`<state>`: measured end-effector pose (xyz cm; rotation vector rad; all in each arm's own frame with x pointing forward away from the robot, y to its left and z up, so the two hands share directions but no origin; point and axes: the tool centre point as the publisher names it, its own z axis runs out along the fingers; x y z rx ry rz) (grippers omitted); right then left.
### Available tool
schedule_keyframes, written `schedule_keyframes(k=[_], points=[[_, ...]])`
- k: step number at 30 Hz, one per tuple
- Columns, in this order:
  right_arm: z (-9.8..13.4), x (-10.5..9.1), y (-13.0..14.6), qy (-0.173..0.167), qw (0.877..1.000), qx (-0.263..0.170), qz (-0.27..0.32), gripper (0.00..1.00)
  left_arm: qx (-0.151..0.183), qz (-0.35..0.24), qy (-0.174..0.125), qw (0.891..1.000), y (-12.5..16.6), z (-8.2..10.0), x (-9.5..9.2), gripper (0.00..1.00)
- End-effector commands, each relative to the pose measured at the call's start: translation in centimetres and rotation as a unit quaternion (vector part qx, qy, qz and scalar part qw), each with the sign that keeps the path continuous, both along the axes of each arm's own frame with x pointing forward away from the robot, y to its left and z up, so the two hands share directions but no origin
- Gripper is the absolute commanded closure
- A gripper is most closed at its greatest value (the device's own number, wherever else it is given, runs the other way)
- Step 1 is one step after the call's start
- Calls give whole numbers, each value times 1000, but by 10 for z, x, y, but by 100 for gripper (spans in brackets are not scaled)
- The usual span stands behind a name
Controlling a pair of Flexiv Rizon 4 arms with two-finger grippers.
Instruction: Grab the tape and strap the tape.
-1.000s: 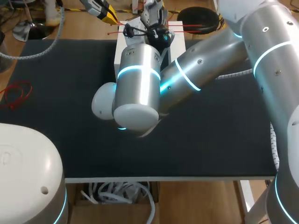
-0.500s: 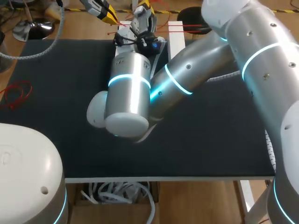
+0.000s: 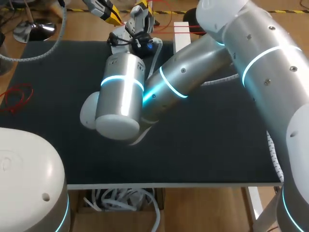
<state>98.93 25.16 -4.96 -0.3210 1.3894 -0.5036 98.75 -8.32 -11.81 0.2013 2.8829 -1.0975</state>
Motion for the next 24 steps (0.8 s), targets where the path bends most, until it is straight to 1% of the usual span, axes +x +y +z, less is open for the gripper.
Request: schedule_keyframes(k=[1,10,24], points=[[-1,2,7,0,1000,0,-3,100,2,-1,2,1000,0,1,1,100],[-3,1,14,1,1000,1,4,100,2,-1,2,1000,0,1,1,100],[-2,1,13,-1,1000,-1,1,100,2,-1,2,1000,0,1,1,100]])
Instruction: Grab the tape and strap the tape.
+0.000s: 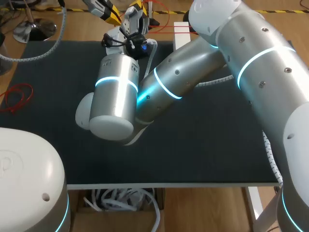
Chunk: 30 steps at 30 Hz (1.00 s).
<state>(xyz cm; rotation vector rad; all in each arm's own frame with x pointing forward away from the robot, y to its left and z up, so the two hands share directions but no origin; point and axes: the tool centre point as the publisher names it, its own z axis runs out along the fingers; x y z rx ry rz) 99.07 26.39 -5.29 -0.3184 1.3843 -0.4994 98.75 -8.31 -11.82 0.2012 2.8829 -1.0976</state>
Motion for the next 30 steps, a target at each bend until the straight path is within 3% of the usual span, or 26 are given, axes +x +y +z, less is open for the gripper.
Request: schedule_keyframes(k=[1,30], points=[[1,0,1,2,1000,-3,0,100,2,-1,2,1000,0,1,1,100],[6,-3,-1,3,1000,-3,-2,100,2,-1,2,1000,0,1,1,100]])
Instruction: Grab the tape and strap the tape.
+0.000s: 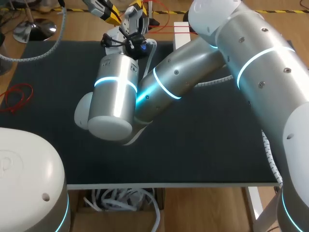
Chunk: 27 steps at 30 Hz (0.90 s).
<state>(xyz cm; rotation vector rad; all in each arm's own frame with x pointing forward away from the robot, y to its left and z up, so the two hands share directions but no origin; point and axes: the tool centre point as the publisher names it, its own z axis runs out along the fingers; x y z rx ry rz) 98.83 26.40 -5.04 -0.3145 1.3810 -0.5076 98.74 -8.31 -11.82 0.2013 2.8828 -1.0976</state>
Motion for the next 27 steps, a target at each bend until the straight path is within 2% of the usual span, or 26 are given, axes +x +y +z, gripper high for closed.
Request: schedule_keyframes(k=[1,27], points=[[3,-1,-1,5,1000,-2,1,100,2,-1,2,1000,0,1,1,100],[-5,1,1,13,1000,-7,-4,100,2,-1,2,1000,0,1,1,100]])
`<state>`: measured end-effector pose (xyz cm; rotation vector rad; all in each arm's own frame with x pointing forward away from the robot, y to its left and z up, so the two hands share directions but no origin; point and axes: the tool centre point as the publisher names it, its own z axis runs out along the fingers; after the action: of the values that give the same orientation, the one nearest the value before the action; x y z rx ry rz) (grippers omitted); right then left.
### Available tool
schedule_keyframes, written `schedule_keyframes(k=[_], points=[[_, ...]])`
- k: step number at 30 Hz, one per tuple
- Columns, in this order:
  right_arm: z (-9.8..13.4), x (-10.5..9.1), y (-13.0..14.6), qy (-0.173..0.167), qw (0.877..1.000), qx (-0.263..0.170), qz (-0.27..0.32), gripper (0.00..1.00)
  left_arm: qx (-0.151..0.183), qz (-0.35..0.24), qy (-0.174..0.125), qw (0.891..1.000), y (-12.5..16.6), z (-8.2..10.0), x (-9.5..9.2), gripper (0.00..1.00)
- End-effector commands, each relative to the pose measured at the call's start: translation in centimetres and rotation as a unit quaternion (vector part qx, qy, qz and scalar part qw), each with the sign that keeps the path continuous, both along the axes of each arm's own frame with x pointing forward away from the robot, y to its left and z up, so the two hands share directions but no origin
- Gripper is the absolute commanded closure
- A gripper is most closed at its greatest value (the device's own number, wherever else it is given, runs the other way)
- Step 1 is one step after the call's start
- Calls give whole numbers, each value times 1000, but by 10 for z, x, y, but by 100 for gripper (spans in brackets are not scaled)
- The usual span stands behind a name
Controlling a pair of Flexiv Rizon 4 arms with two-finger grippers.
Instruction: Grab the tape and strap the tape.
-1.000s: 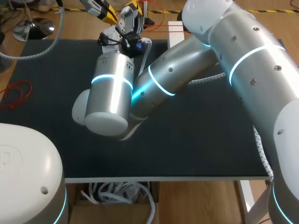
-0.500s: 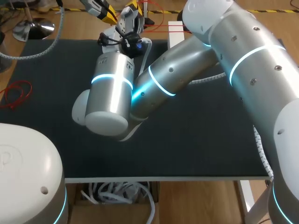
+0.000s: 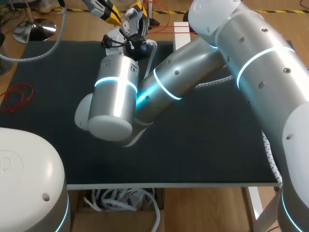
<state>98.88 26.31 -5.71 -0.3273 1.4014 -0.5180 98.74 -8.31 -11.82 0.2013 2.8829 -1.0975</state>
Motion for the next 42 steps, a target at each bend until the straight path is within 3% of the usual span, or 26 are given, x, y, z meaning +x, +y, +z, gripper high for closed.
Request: schedule_keyframes(k=[1,42], points=[[1,0,2,2,1000,-1,-1,100,2,-1,2,1000,0,1,1,100],[7,0,-1,4,1000,5,-1,100,2,-1,2,1000,0,1,1,100]])
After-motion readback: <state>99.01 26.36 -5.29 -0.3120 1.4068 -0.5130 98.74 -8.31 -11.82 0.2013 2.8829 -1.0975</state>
